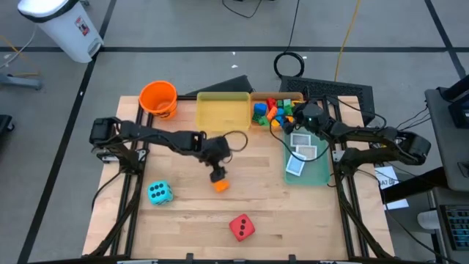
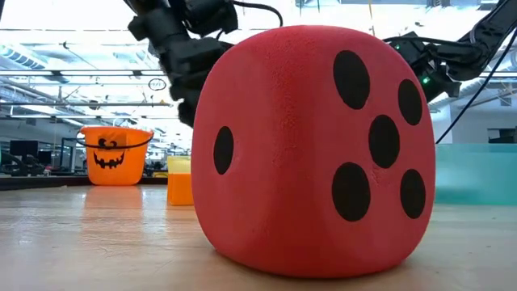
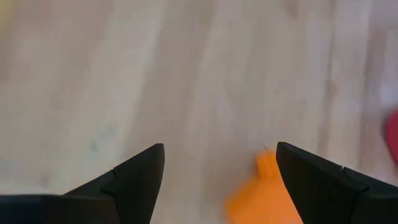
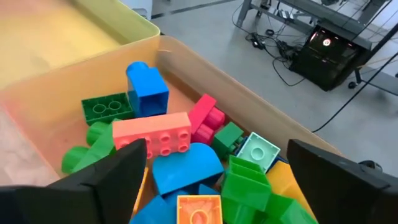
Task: Pick & Place Toys
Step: Put the orange game piece into the orange bin
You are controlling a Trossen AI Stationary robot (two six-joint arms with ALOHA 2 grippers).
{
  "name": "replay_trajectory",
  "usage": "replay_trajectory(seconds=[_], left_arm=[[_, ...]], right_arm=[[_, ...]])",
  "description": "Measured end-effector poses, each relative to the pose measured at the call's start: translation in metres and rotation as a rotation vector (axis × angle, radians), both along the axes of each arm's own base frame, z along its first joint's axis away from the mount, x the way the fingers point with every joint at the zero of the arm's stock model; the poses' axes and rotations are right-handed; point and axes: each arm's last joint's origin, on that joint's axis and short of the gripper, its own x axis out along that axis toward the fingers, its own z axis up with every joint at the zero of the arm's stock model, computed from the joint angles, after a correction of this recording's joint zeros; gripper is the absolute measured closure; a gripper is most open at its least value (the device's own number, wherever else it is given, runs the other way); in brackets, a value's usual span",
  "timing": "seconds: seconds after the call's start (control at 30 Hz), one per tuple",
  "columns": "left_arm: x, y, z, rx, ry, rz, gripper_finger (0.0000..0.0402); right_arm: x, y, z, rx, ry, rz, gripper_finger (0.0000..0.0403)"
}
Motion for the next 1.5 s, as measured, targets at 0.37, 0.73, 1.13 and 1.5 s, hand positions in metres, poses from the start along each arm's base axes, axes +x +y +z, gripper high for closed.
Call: replay_trajectory(seconds=[0.37, 0.73, 1.13, 1.5], left_arm=[[-0.014, -0.066, -0.006, 0.196, 0.091, -0.373, 0.0107], [-0.003, -0.081, -0.043, 0.395, 0.164, -0.488, 0.0123], [0.017, -0.067, -0.065, 0.369, 0.116, -0.377, 0.0260], [0.029, -0.032, -0.044, 0.355, -0.033, -0.205, 0.0398]], right_arm=[[0.001, 0.001, 0.001, 0.001, -0.013, 0.022, 0.0030], [0.002, 0.002, 0.002, 0.029, -0.051, 0.065, 0.0034], [0.002, 0.002, 0.002, 0.034, -0.056, 0.062, 0.0037], [0.003, 0.001, 0.003, 0.026, -0.060, 0.072, 0.0037]])
